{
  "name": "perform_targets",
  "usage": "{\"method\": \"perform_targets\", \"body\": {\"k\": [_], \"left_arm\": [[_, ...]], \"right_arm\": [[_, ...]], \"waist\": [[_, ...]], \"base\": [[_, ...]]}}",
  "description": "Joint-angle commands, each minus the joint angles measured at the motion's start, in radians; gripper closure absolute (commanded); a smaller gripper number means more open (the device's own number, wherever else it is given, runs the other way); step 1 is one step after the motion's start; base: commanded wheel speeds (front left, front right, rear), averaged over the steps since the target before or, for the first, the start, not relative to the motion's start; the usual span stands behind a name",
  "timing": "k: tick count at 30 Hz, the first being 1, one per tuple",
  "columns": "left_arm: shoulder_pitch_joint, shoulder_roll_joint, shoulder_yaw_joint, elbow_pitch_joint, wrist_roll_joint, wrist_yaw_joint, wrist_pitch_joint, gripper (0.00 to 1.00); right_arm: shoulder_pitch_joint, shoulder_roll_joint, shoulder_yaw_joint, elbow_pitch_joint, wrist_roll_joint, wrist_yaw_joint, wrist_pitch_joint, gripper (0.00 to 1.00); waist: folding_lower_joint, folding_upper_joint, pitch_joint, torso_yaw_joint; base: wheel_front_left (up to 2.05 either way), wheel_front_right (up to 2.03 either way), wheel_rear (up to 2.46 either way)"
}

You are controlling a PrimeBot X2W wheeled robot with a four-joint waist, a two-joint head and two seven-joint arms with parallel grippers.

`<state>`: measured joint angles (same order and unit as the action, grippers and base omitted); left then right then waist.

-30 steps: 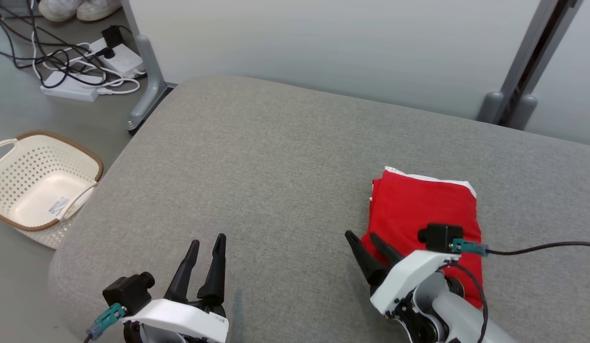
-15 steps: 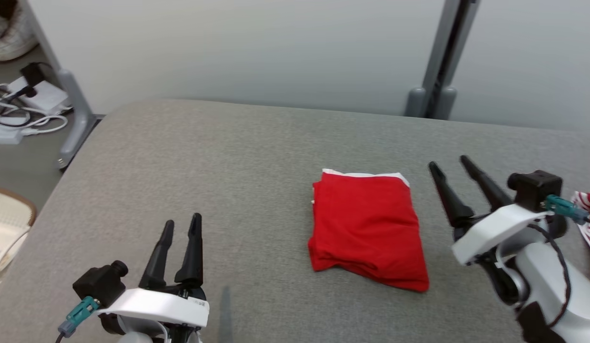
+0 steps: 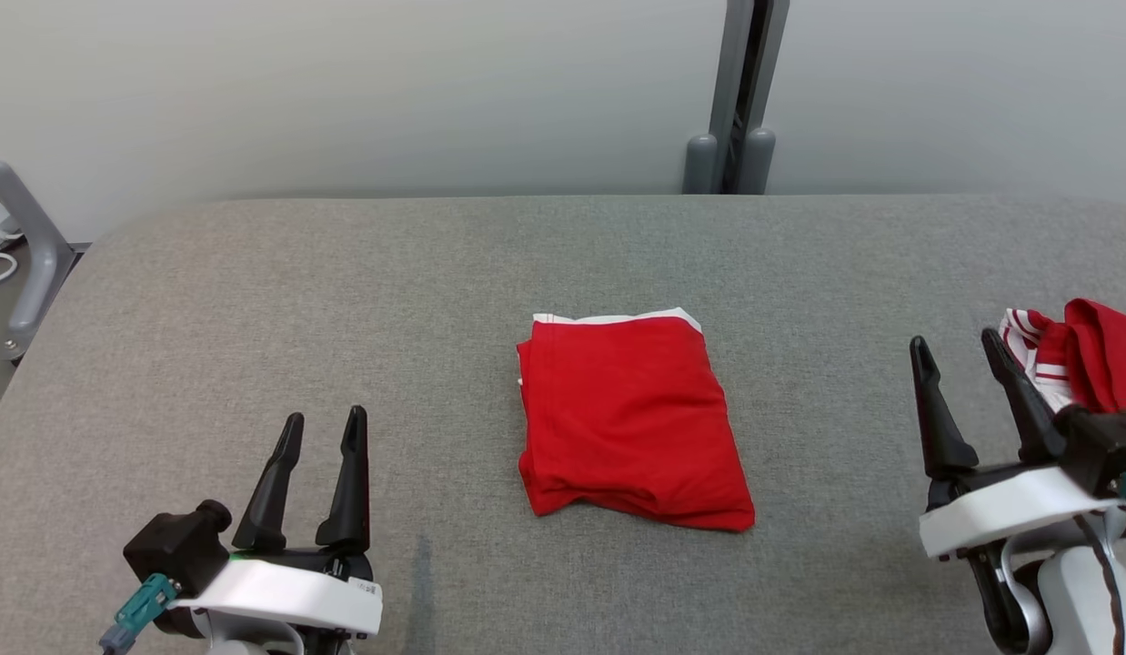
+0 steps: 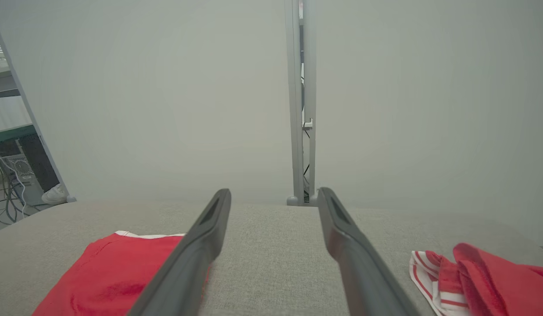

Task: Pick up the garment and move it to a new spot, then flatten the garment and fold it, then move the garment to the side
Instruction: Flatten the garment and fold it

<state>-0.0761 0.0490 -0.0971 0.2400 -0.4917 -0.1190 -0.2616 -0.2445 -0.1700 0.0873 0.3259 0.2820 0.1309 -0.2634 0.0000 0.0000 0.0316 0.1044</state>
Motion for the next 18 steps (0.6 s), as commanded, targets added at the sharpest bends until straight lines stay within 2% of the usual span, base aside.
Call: {"method": "perform_targets", "body": {"k": [1,7,18], "left_arm": [[0.011,0.005,0.007,-0.007,0.004,-0.002,-0.003,0.00],[0.019,0.004,0.003,-0.020,0.018,0.002,-0.003,0.00],[0.023,0.004,-0.012,-0.032,0.020,0.008,-0.003,0.00]], "right_arm": [[0.019,0.010,-0.013,-0.012,-0.016,0.000,-0.002,0.00],[0.038,0.037,-0.031,-0.019,-0.034,0.000,-0.002,0.00],[0.031,0.042,-0.031,-0.004,-0.034,0.000,-0.002,0.00]], "waist": [[0.0000,0.0000,0.004,-0.005],[0.0000,0.0000,0.012,-0.009],[0.0000,0.0000,0.017,0.002]], "base": [[0.00,0.00,0.00],[0.00,0.00,0.00],[0.00,0.00,0.00]]}}
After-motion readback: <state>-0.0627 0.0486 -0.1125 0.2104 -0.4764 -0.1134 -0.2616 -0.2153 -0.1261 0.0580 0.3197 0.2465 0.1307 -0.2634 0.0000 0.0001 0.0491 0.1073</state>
